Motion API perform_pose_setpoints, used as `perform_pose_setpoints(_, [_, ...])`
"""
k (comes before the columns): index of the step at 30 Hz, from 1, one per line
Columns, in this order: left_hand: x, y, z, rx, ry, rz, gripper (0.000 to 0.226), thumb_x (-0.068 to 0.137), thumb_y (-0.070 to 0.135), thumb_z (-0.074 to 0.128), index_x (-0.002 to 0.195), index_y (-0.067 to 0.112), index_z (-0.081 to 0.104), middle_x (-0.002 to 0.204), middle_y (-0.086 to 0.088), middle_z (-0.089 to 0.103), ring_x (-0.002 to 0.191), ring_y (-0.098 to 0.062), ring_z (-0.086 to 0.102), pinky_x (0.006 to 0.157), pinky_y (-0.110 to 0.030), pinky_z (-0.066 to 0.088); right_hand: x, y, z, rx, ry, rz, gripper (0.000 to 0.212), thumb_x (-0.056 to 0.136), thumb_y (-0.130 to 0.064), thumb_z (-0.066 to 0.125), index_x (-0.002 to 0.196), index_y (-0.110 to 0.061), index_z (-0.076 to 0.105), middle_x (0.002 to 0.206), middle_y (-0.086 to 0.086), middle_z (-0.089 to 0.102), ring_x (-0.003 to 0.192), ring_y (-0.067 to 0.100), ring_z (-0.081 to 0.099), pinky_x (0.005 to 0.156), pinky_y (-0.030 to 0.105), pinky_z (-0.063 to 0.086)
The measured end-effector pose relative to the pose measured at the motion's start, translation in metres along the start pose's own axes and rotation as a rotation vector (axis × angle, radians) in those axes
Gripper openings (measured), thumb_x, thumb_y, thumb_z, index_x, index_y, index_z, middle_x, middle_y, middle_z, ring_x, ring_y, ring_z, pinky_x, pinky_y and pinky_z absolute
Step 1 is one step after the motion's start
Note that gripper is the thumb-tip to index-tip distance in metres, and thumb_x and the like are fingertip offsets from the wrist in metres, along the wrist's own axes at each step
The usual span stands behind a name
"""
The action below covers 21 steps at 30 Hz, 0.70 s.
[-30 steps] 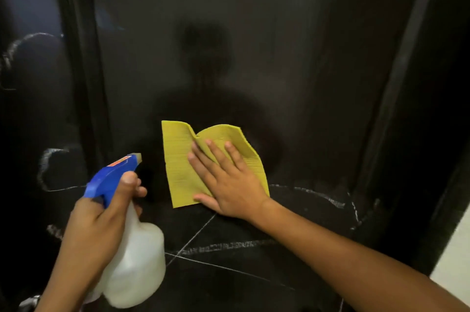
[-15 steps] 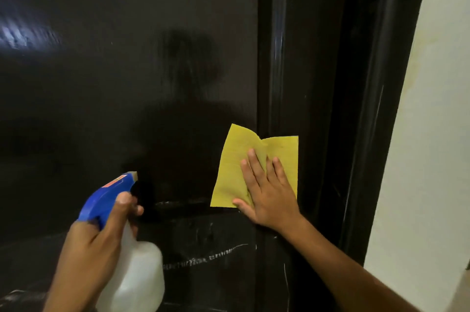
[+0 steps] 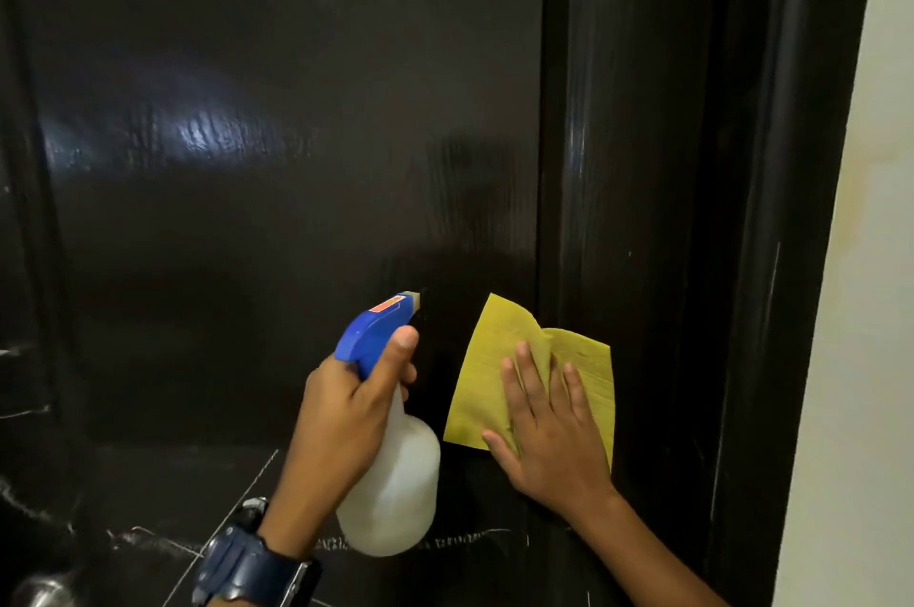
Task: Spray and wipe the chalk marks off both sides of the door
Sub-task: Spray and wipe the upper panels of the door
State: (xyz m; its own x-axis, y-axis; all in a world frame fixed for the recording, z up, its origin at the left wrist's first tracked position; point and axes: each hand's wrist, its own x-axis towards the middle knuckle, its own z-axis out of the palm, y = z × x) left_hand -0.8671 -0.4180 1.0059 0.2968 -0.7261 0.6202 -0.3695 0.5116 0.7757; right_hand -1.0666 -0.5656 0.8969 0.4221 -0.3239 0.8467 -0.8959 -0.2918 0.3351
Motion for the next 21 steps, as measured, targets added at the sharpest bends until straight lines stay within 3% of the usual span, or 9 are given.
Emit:
perform_pose_setpoints(2, [0.003,0.001,-0.007,0.003,0.018,-0.001,0.061,0.072,0.084,0.045,0.075,0.028,0.069,0.073,-0.003,0.073,0.066,-0.019,0.068,0.072,-0.045,0.055,-0.001,0.001,-0.002,0.004,-0.021,-0.004,0.087,0.096,-0.063,0.039,0.159,-0.008,0.015,0.168,0.015,0.004,0.151,0.033,0.009,0.124,0.052,0.005])
perform_pose_setpoints(6, [0.007,-0.007,-0.034,0.047,0.064,0.002,0.063,0.072,0.083,0.045,0.079,0.026,0.071,0.079,-0.002,0.074,0.069,-0.015,0.069,0.071,-0.039,0.055,0.030,0.004,-0.018,0.039,-0.015,-0.104,0.089,0.094,-0.065,0.043,0.159,-0.008,0.021,0.168,0.015,0.004,0.154,0.036,0.005,0.123,0.056,0.007])
perform_pose_setpoints(11, [0.010,-0.023,-0.073,0.074,0.130,-0.041,0.047,0.084,0.076,0.050,0.081,0.035,0.072,0.080,-0.002,0.075,0.069,-0.016,0.070,0.071,-0.040,0.055,0.160,-0.006,-0.059,0.000,0.105,-0.239,0.090,0.091,-0.072,0.041,0.160,-0.018,0.020,0.169,0.006,0.010,0.155,0.036,0.003,0.121,0.060,0.011])
perform_pose_setpoints(13, [0.011,-0.030,-0.088,0.092,0.165,-0.062,0.039,0.084,0.069,0.050,0.080,0.037,0.072,0.079,-0.001,0.075,0.070,-0.017,0.070,0.075,-0.046,0.056,0.224,-0.017,-0.079,-0.013,0.140,-0.196,0.091,0.090,-0.075,0.036,0.161,-0.022,0.016,0.169,0.003,0.007,0.154,0.039,0.001,0.121,0.062,0.005])
perform_pose_setpoints(15, [0.014,-0.037,-0.105,0.090,0.194,-0.080,0.050,0.083,0.078,0.049,0.079,0.034,0.073,0.078,-0.001,0.075,0.069,-0.017,0.069,0.076,-0.046,0.055,0.264,-0.031,-0.094,-0.010,0.145,-0.068,0.091,0.090,-0.076,0.030,0.162,-0.024,0.009,0.170,0.002,0.001,0.154,0.039,-0.004,0.121,0.062,0.002])
perform_pose_setpoints(18, [0.018,-0.043,-0.131,0.089,0.214,-0.080,0.059,0.068,0.090,0.042,0.083,0.042,0.072,0.079,0.000,0.075,0.069,-0.018,0.070,0.072,-0.041,0.055,0.262,-0.059,-0.094,0.032,0.147,0.036,0.092,0.091,-0.073,0.031,0.162,-0.020,0.005,0.169,0.006,-0.004,0.154,0.039,-0.008,0.123,0.059,0.001])
perform_pose_setpoints(21, [0.026,-0.048,-0.154,0.101,0.231,-0.066,0.063,0.077,0.087,0.041,0.080,0.033,0.072,0.080,0.003,0.075,0.070,-0.014,0.070,0.071,-0.037,0.056,0.205,-0.090,-0.064,0.024,0.092,-0.141,0.099,0.088,-0.074,0.040,0.161,-0.013,0.014,0.168,0.013,0.000,0.154,0.040,-0.005,0.123,0.058,0.005])
